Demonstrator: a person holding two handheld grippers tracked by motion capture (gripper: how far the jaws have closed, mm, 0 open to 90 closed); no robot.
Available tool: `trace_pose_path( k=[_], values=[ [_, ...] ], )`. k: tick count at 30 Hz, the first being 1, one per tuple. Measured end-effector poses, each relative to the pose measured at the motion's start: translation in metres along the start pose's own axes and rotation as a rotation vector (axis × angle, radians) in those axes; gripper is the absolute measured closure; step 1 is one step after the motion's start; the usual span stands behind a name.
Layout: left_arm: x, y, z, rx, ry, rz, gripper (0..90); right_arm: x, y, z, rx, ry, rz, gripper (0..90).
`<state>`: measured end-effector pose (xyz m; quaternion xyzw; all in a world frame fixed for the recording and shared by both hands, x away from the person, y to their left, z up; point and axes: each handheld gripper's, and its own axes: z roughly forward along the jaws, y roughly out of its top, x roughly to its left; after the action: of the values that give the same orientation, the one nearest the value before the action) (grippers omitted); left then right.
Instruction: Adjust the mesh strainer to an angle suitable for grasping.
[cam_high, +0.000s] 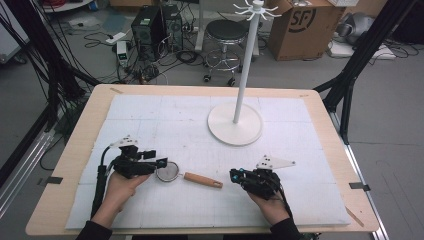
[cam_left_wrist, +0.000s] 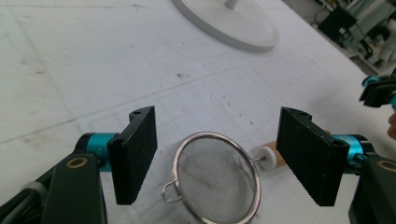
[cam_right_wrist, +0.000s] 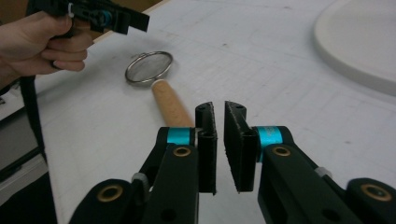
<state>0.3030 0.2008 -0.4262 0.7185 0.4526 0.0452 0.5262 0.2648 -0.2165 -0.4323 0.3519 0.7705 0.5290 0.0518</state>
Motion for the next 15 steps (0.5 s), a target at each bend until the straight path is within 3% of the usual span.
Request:
trace_pose_path(
  k=[4, 10, 15],
  values=[
    [0.008, -0.01, -0.011, -0.049, 0.008, -0.009, 25.4, 0.006, -0.002, 0.012, 0.055, 0.025, 0.007, 89.7],
    [0.008, -0.011, -0.018, -0.064, 0.005, 0.017, 24.7, 0.018, -0.006, 0.024, 0.098, 0.066, 0.023, 89.8],
    [0.006, -0.017, -0.017, -0.071, 0.008, 0.033, 24.6, 0.019, -0.012, 0.034, 0.163, 0.097, 0.051, 89.9]
  ],
)
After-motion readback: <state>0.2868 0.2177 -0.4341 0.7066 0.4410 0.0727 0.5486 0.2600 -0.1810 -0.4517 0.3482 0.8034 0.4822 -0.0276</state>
